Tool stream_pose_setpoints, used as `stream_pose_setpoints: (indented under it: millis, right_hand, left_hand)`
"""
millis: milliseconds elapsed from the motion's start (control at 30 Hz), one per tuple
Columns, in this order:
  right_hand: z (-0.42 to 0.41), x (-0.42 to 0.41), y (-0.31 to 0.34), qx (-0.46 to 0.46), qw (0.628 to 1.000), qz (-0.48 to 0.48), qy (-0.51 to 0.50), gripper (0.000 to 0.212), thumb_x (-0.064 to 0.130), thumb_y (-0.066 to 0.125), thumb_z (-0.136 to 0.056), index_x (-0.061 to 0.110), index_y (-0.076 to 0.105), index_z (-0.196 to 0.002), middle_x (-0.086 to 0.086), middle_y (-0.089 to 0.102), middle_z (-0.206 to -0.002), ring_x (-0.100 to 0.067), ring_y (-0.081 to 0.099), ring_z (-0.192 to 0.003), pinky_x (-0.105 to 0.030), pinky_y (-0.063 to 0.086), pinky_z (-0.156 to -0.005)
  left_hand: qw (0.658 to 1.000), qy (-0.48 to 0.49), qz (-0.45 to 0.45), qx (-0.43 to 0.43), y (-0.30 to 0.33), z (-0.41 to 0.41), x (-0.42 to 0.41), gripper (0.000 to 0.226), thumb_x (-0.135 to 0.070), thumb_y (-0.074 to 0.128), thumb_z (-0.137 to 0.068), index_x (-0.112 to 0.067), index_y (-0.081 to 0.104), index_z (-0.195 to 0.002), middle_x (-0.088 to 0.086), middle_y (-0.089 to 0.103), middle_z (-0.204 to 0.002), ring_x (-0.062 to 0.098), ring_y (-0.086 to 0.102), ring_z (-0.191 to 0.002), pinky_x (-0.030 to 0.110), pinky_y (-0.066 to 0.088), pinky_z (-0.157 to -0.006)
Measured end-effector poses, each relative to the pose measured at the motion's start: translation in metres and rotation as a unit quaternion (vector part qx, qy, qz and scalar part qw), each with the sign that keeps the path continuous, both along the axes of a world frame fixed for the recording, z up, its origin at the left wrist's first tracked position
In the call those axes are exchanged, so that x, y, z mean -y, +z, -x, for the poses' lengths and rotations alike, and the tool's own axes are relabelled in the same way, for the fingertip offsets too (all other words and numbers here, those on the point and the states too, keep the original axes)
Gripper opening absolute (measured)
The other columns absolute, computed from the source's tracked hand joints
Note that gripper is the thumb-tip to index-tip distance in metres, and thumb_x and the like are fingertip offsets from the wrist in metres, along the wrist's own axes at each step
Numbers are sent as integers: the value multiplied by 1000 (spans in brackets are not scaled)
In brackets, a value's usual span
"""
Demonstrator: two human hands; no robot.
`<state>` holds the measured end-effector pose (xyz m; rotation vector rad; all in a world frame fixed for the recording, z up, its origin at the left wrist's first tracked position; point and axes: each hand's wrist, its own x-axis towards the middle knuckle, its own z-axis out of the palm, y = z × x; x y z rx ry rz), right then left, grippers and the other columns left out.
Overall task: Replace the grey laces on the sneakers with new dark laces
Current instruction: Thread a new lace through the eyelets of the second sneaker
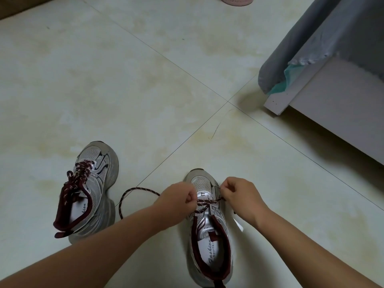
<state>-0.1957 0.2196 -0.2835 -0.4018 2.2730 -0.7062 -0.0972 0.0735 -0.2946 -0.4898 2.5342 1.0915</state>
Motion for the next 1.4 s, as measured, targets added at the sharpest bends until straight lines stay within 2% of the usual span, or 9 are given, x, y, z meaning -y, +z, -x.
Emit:
stream_pose_setpoints:
  millis: [133,233,300,500,667,933,1067,1200,1400]
  right_hand:
    - [1,1,1,-33,999,11,-4,19,14,46,-90,20,57,-75,1,61,-76,-17,52,-62,-33,48,-70]
    - [-3,4,1,-118,989,-25,81,32,20,49,-92,22,53,-124,0,56,-120,-19,50,-112,-28,39,-94]
    - [-8,6,-2,-114,985,6,133,40,22,52,-92,26,47,-132,3,49,-127,-16,42,-121,-25,34,-97]
    - [-12,10,-8,-74,985,20,155,4,19,60,-86,22,62,-88,5,53,-96,-14,52,-89,-24,38,-75]
    - [-13,14,-10,-20,992,46,114,26,12,50,-90,24,44,-67,2,48,-79,-16,47,-74,-27,37,-68]
    - [17,29,49,-7,982,187,-38,27,7,41,-94,15,41,-69,0,42,-64,-18,41,-63,-40,50,-68]
    - [47,27,88,11,927,315,-202,25,6,43,-95,14,43,-71,1,33,-58,-9,30,-48,-23,35,-46]
    - [50,17,67,-92,977,180,-63,11,17,56,-90,18,54,-80,6,46,-64,-7,38,-54,-18,33,-52]
    - [3,11,5,1,992,-6,124,21,29,65,-85,21,61,-104,5,59,-91,-15,56,-88,-25,42,-75]
  left_hand:
    - [1000,17,-12,-11,2,-3,1,28,-8,47,-86,-24,39,-65,-8,44,-65,5,36,-58,16,29,-54]
    - [999,9,-19,-29,4,0,4,29,-8,46,-87,-27,38,-67,-5,45,-62,7,36,-55,17,29,-53]
    - [996,43,-68,-39,4,6,6,25,-7,48,-87,-25,45,-70,-6,44,-58,5,36,-50,15,29,-50]
    - [985,103,-131,-49,-1,8,14,20,-6,61,-82,-23,52,-76,-9,44,-58,1,39,-49,13,32,-54]
    - [998,7,-8,-66,-9,0,14,8,-14,67,-78,-15,61,-83,-9,51,-77,9,48,-76,20,37,-72]
    - [989,-57,73,-114,-22,-2,13,21,-27,62,-84,-7,67,-80,-6,59,-108,8,51,-101,20,40,-84]
    - [996,-2,-23,-84,-13,0,17,32,-34,62,-77,-5,61,-65,6,67,-95,11,57,-91,26,41,-81]
    - [983,112,-140,-36,12,7,22,25,-13,59,-87,-16,56,-62,9,69,-76,11,59,-67,20,44,-67]
    - [917,240,-284,-143,68,41,28,20,-6,53,-90,-13,59,-73,-6,49,-46,13,44,-42,24,45,-46]
